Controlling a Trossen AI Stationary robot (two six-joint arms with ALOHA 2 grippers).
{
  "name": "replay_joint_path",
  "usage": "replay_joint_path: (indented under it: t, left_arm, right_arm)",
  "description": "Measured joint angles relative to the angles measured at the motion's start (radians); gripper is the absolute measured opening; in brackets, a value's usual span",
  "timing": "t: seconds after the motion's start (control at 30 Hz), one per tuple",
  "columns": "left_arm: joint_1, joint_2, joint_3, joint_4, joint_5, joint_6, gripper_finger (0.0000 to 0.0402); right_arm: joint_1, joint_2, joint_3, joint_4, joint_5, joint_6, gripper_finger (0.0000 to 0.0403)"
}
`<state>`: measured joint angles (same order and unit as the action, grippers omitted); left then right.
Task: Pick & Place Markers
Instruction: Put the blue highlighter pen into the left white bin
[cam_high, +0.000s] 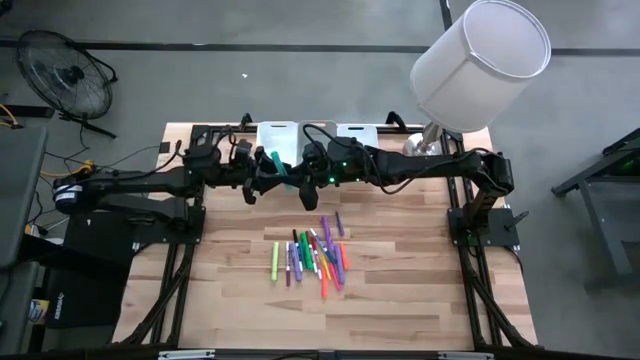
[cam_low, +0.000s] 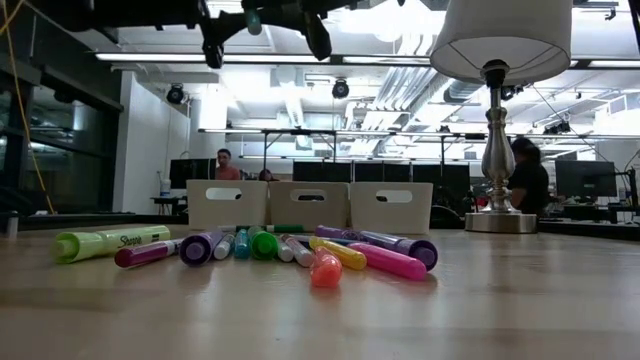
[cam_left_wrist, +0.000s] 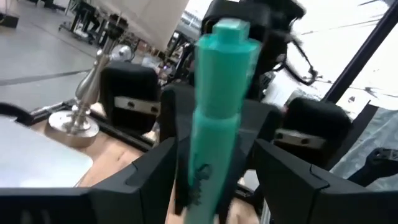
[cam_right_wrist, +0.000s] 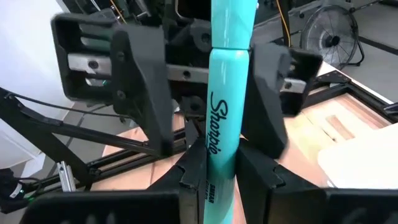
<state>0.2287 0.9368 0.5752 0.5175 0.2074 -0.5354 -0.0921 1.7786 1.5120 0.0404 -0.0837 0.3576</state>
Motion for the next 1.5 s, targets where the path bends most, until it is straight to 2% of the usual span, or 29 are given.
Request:
replay_joint_path:
  t: [0.13, 0.2, 0.33, 0.37, 0.6, 0.87, 0.97, 1.07, 1.23, 1.4, 1.5]
  left_arm:
    - [0.0, -0.001, 0.006, 0.008, -0.016, 0.01, 0.0181]
    - [0.0, -0.001, 0.006, 0.003, -0.028, 0.017, 0.0149]
    - [0.0, -0.005, 0.006, 0.0, -0.035, 0.046, 0.0057]
    - [0.0, -0.005, 0.006, 0.0, -0.035, 0.05, 0.0049]
    - [0.0, -0.005, 0.006, -0.021, -0.035, 0.056, 0.0053]
    - [0.0, -0.006, 0.006, -0.03, -0.062, 0.057, 0.0053]
    - [0.0, -0.006, 0.006, -0.058, -0.098, 0.057, 0.0053]
    - [0.0, -0.007, 0.006, -0.105, -0.179, 0.051, 0.0053]
    - [0.026, -0.018, 0.039, -0.307, -0.319, 0.026, 0.0053]
    - [0.123, -0.005, 0.147, -0.569, -0.317, 0.024, 0.0053]
    - [0.194, 0.041, 0.207, -0.7, -0.293, 0.007, 0.0053]
  right_arm:
    - [0.0, 0.0, 0.0, -0.002, 0.001, 0.002, 0.0054]
    - [0.0, 0.0, 0.0, -0.014, 0.002, 0.002, 0.0054]
    - [0.0, 0.0, -0.001, -0.023, 0.002, 0.008, 0.0054]
    - [0.0, 0.0, -0.001, -0.023, 0.001, 0.009, 0.0053]
    - [0.0, 0.001, -0.001, -0.028, 0.004, 0.012, 0.0053]
    - [-0.005, -0.017, -0.002, -0.059, 0.021, 0.001, 0.0139]
    - [-0.021, -0.051, -0.002, -0.124, 0.064, 0.001, 0.0164]
    - [-0.038, -0.094, -0.002, -0.228, 0.148, 0.035, 0.0179]
    - [-0.053, -0.164, -0.002, -0.442, 0.276, 0.096, 0.0187]
    - [-0.051, -0.196, -0.002, -0.599, 0.366, 0.101, 0.0187]
    - [-0.051, -0.197, -0.002, -0.66, 0.368, 0.135, 0.0188]
